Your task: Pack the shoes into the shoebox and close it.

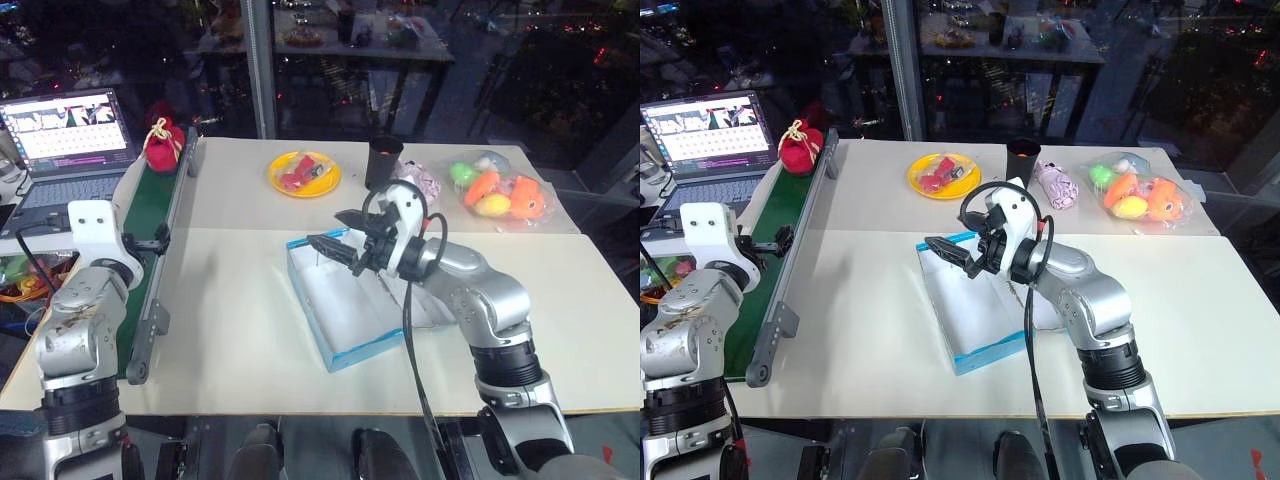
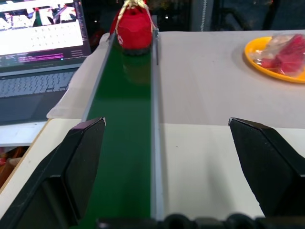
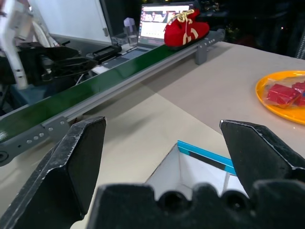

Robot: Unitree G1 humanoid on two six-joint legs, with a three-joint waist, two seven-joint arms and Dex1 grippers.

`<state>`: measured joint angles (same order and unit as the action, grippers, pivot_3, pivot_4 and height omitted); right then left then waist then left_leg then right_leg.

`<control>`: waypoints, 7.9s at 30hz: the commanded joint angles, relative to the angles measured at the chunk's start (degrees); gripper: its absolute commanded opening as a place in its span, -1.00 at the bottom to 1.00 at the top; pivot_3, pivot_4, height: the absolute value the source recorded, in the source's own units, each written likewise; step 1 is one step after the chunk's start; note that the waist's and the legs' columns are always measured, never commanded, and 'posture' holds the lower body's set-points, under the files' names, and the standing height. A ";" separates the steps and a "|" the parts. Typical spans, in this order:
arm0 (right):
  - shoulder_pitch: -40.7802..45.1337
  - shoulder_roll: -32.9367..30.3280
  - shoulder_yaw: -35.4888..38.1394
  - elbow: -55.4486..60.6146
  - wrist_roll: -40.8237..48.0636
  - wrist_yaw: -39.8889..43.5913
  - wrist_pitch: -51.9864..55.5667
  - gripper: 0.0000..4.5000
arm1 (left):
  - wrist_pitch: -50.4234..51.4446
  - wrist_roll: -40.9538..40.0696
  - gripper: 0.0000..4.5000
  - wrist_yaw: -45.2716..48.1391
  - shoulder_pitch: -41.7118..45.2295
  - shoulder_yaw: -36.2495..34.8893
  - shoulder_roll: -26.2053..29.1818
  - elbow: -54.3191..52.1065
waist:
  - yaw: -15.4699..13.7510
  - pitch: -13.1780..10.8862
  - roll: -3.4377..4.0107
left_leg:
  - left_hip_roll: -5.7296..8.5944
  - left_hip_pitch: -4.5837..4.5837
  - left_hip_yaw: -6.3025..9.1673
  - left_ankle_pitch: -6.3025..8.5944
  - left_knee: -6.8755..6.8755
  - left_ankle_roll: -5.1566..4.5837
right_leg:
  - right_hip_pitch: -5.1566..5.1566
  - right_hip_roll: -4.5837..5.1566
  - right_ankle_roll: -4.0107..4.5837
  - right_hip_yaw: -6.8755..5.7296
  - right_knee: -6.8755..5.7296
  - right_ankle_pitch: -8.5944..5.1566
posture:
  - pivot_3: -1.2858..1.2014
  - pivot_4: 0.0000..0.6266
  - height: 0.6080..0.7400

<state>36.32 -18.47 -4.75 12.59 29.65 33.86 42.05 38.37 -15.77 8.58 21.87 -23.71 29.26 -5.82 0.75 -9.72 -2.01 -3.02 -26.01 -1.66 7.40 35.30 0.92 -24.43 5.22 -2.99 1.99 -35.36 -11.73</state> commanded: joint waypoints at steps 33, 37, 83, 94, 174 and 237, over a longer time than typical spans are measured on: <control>2.83 -5.91 -0.72 2.69 -0.37 3.21 2.66 1.00 | -24.27 2.89 0.97 4.88 8.95 2.47 2.58 33.37 | -0.02 0.01 -0.02 | -0.01 -0.02 -0.01 0.02 0.00 0.04 | -0.03 0.03 0.00 -0.06 0.00 0.01 | 0.03 -0.52 0.94; 3.31 -6.53 -0.54 2.57 -0.67 2.67 3.00 1.00 | -23.91 1.63 0.97 4.83 10.55 1.73 1.70 35.97 | -0.15 0.01 -0.02 | -0.01 -0.02 -0.01 0.02 0.00 0.04 | -0.03 0.03 0.00 -0.06 0.00 0.01 | 0.03 -0.52 0.94; 18.25 14.17 31.56 -10.65 43.28 -45.17 9.18 1.00 | -5.54 -15.72 0.16 16.36 26.42 21.97 -20.23 1.02 | 1.45 -0.19 -0.16 | 0.01 -0.31 0.13 -0.52 -0.01 -0.70 | 0.01 -0.02 -0.22 -0.09 0.19 0.16 | 0.03 -0.52 0.94; 18.03 11.60 29.82 -12.37 39.72 -43.92 4.64 -0.59 | -2.17 -18.97 0.60 15.81 25.64 18.87 -20.02 -0.35 | 1.46 -0.19 -0.15 | 0.01 -0.31 0.13 -0.52 -0.01 -0.70 | -0.01 -0.03 -0.21 -0.09 0.18 0.17 | 0.03 -0.52 0.94; 23.12 -2.10 -9.52 -12.07 -12.72 -5.43 23.37 0.97 | 3.73 -12.74 1.00 11.24 4.15 16.21 -8.66 -8.51 | -0.07 -0.20 -0.16 | 0.00 -0.40 0.07 -0.43 0.33 -0.58 | -0.11 -0.01 -0.17 -0.05 0.18 0.32 | 0.03 -0.52 0.94; 4.44 -2.46 -5.81 -5.90 -13.47 5.22 -6.29 0.97 | -12.50 -0.54 1.00 4.70 6.79 -1.39 6.26 15.11 | 0.08 -0.17 -0.26 | -0.04 -0.39 -0.15 -0.24 -0.04 -0.11 | -0.42 0.07 -0.07 -0.08 0.15 0.35 | 0.03 -0.52 0.94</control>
<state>40.87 -21.25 -10.97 5.42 16.30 39.52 37.28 28.23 -17.07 12.73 26.49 -25.53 34.24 7.84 0.82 -9.89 -2.27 -3.07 -26.40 -1.82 7.16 35.26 0.81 -24.85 5.28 -3.07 1.91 -35.22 -11.38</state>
